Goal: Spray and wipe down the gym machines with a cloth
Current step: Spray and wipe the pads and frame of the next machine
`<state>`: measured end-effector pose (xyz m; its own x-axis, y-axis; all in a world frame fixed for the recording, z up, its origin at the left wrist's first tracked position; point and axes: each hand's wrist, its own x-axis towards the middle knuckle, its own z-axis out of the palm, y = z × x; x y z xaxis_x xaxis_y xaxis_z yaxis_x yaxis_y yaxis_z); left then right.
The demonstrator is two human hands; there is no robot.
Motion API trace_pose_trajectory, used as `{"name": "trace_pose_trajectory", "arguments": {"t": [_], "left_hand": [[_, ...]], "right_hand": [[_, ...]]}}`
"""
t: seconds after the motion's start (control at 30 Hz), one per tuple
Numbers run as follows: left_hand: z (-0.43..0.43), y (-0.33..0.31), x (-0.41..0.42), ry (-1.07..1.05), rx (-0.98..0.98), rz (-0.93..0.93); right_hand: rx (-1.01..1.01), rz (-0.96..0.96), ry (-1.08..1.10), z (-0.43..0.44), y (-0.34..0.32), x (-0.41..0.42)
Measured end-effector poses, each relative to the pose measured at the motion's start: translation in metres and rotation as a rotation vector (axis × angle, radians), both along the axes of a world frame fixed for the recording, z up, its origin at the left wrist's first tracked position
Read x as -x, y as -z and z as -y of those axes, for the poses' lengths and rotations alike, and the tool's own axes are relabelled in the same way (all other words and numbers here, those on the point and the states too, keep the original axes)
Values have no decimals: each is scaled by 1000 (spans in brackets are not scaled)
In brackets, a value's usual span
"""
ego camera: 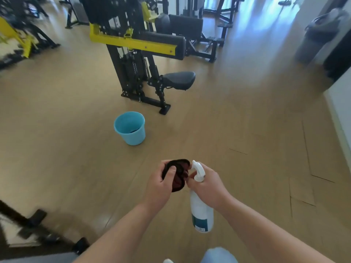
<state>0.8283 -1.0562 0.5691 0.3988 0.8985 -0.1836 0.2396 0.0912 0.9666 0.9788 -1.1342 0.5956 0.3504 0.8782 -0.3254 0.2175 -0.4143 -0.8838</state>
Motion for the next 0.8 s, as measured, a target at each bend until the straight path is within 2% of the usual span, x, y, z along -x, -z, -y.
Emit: {"name": "trace_pose_trajectory", "arguments": {"t": [0.17, 0.3, 0.57, 0.8], "left_hand": [[-110, 0, -72, -11, 1, 15], [-195, 1, -129, -104, 39, 51], [-334, -24, -228, -243, 72, 114], [-461, -16, -286, -218, 102, 38]], "right_hand": [[13, 35, -27, -115, 6, -74], [4, 57, -99, -209, 12, -138], [2, 82, -207, -380, -17, -247], [19, 117, -229, -512, -13, -308]]}}
